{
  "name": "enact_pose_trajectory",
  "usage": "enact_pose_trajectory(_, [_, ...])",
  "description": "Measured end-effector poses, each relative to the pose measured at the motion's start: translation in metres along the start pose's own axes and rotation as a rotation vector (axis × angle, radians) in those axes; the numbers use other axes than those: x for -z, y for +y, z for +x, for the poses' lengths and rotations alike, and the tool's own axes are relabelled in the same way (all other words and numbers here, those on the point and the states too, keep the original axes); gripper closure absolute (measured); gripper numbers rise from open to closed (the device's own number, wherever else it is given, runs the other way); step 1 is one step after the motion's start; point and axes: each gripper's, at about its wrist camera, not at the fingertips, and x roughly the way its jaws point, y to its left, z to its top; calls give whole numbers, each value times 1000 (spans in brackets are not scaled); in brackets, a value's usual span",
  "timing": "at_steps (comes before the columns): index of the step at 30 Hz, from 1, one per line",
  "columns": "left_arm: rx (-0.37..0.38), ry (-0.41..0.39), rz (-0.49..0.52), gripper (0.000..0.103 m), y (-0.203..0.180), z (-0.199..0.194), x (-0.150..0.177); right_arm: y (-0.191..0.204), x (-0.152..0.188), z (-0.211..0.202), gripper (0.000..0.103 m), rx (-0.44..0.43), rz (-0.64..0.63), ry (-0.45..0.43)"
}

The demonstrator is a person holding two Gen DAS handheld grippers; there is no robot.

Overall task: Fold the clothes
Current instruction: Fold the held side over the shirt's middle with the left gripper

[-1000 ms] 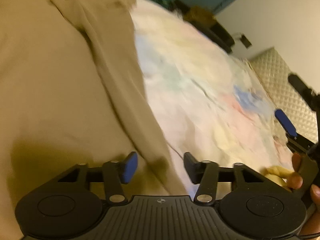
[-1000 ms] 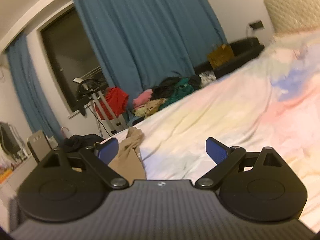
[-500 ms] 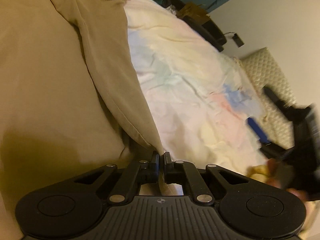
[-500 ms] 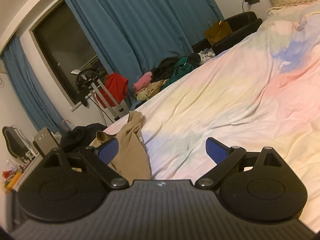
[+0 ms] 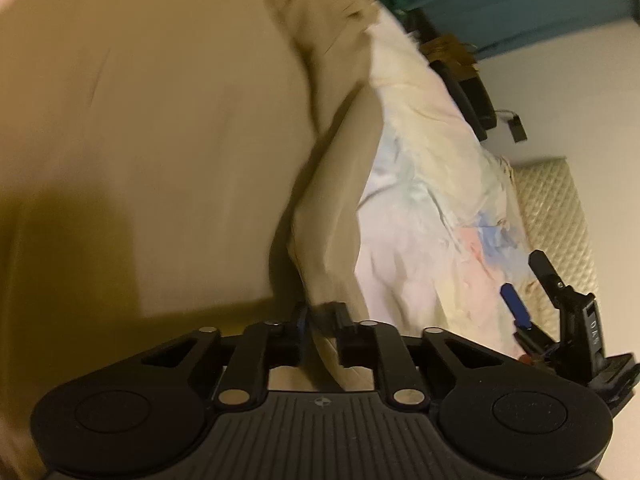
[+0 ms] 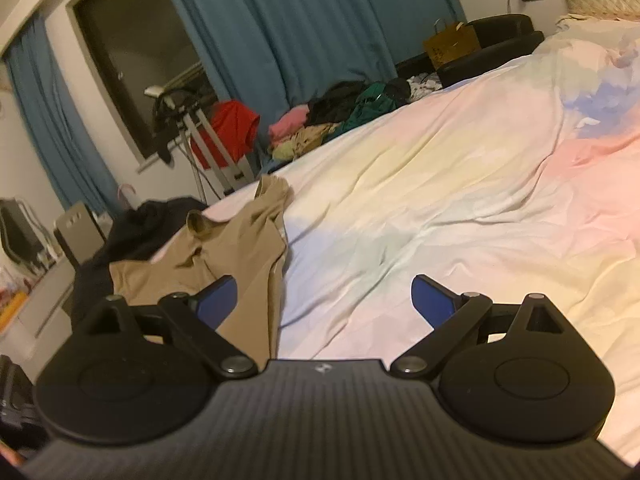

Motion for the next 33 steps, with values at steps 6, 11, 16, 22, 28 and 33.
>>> enact_pose_trajectory(6, [75,73,-1,64,-6,26,21,11,-4,-20,8,-52,-33,-58])
enact_pose_trajectory(11, [103,129,39,79,-16,49,34,11,-5,-56,8,-43,-114,-190])
enact_pose_trajectory(16, [100,102,106,98,-25,34,34,5,-1,-48,8,-37,-77,-144])
enact_pose_trajectory(22, [16,114,240,100,-31,-6,48,17,5,-43,8,-16,-158,-125])
enact_pose_trajectory(28, [-211,161,323,99,-26,13,66,24,10,-35,8,-19,-180,-82])
enact_pose_trajectory(33, [-228,92,365,53,-35,0,64,38,4,-34,8,-40,-205,-77])
